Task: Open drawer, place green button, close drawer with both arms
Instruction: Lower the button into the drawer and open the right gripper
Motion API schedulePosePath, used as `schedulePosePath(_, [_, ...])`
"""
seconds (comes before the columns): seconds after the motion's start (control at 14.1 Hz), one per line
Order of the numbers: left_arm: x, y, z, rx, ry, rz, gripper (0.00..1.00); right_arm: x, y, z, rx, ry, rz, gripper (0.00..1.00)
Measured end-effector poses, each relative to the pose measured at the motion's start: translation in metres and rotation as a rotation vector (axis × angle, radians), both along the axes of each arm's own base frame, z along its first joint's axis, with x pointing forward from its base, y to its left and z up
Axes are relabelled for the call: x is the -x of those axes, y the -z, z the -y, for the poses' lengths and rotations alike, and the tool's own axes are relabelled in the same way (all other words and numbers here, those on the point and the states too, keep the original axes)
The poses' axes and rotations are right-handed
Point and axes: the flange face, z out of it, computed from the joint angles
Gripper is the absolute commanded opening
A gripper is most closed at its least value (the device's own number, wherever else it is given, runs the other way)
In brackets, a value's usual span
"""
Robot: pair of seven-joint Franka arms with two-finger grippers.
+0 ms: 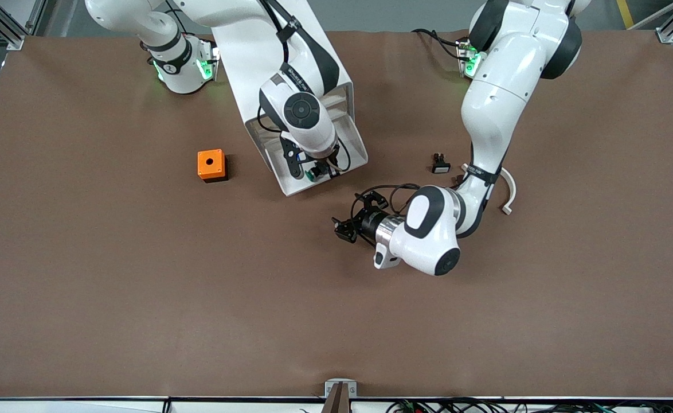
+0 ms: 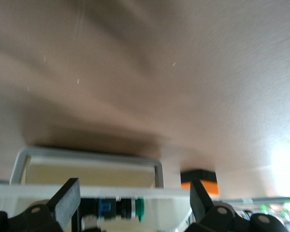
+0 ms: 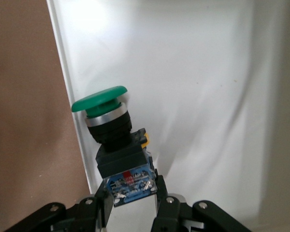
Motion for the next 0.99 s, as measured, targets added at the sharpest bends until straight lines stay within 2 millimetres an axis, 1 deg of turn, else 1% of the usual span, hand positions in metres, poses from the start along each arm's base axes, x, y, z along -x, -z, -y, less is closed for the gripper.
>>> schedulePosePath(0.14, [-0.001, -0.01, 0.006, -0.032, 0.049, 0.096, 1.0, 0.003, 0.002, -0.002, 0.005, 0.007, -0.004, 0.0])
schedulePosePath(0.36, [-0.006, -0.031, 0.013, -0.074, 0.112, 0.254, 1.0, 0.005, 0.003, -0.004, 0.008, 0.016, -0.006, 0.0])
schedulePosePath(0.43, [-0.008, -0.038, 0.014, -0.086, 0.132, 0.3, 1.0, 0.006, 0.003, -0.005, 0.009, 0.017, -0.007, 0.03])
schedulePosePath(0.5, [-0.01, -0.044, 0.015, -0.1, 0.153, 0.346, 1.0, 0.007, 0.003, -0.006, 0.01, 0.018, -0.008, 0.7])
schedulePosePath(0.57, [-0.011, -0.048, 0.015, -0.119, 0.171, 0.385, 1.0, 0.007, 0.003, -0.006, 0.011, 0.02, -0.009, 1.0])
schedulePosePath(0.78, [-0.014, -0.058, 0.019, -0.171, 0.225, 0.487, 1.0, 0.014, 0.0, -0.014, 0.007, 0.008, -0.006, 1.0])
schedulePosePath(0.92, [-0.015, -0.064, 0.022, -0.196, 0.252, 0.537, 1.0, 0.016, -0.009, -0.024, -0.008, -0.003, 0.005, 1.0])
schedulePosePath(0.99, [-0.014, -0.066, 0.024, -0.205, 0.265, 0.558, 1.0, 0.013, -0.017, -0.027, -0.015, -0.004, 0.009, 1.0])
